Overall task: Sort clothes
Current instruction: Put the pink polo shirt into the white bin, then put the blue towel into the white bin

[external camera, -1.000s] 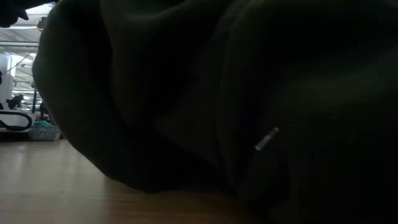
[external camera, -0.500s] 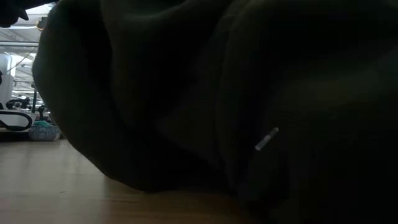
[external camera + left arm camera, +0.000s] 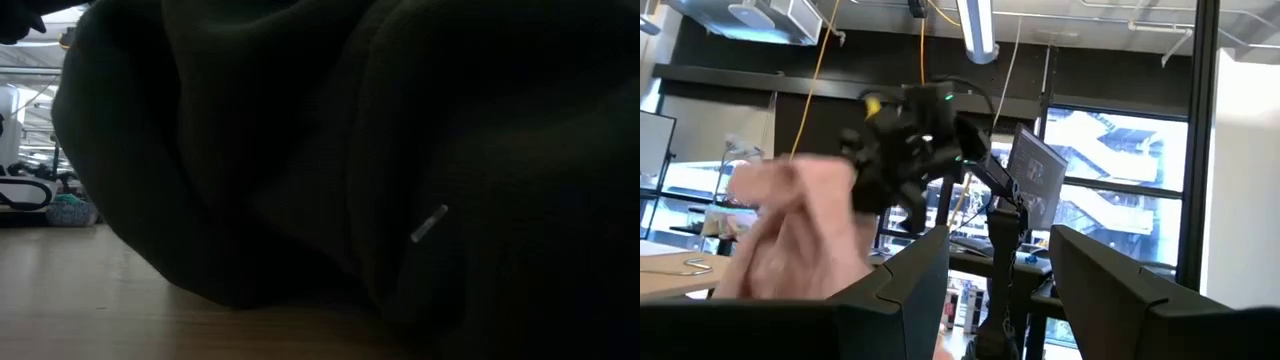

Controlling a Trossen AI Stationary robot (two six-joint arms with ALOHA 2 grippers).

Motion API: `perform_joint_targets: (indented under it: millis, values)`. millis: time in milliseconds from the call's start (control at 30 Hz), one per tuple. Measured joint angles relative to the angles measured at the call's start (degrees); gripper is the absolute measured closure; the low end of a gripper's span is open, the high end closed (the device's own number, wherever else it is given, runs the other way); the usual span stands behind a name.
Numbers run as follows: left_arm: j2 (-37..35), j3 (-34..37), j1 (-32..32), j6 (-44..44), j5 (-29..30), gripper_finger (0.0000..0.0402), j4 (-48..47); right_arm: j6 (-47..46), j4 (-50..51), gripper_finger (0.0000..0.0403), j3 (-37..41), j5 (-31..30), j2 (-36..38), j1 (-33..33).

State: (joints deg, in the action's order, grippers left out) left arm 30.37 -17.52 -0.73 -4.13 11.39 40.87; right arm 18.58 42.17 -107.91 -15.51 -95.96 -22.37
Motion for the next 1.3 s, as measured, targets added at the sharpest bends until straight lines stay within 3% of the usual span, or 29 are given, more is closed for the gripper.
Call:
perform_joint_targets:
  millis: [267, 433, 567, 667, 767, 867, 933, 1133, 1300]
  values:
    - [0.2, 0.0, 0.0, -1.8, -0.2, 0.0231, 0.0, -3.3, 8.3, 0.0251, 2.3, 3.1, 0.0, -1.7]
    - [0.2, 0.0, 0.0, -2.6, -0.9, 0.0231, -0.3, -3.2, 15.4, 0.0192, -4.1, 2.7, 0.0, -1.7]
    - [0.2, 0.0, 0.0, -1.5, -0.9, 0.0231, -0.2, -4.9, 21.6, 0.0168, -10.9, 3.9, 0.1, -1.6]
    - [0.2, 0.0, 0.0, 0.6, -0.9, 0.0231, 1.4, -7.7, 26.3, 0.0165, -15.6, 9.5, 0.1, -1.6]
    - [0.2, 0.0, 0.0, 4.3, -0.9, 0.0231, 3.2, -11.5, 32.5, 0.0166, -18.8, 19.7, 0.1, -0.6]
    - [0.2, 0.0, 0.0, 7.1, -0.6, 0.0231, 5.8, -13.7, 39.5, 0.0166, -19.5, 27.9, 0.5, 3.2]
    - [0.2, 0.0, 0.0, 9.0, -0.5, 0.0231, 7.6, -13.9, 43.0, 0.0166, -19.5, 29.6, 0.6, 7.4]
    - [0.1, 0.0, 0.0, 11.7, -0.4, 0.0231, 9.4, -15.8, 44.5, 0.0167, -16.1, 23.8, 0.7, 23.0]
    - [0.1, 0.0, 0.0, 11.0, -0.3, 0.0231, 9.6, -17.1, 42.4, 0.0167, -8.6, 19.6, 0.7, 33.9]
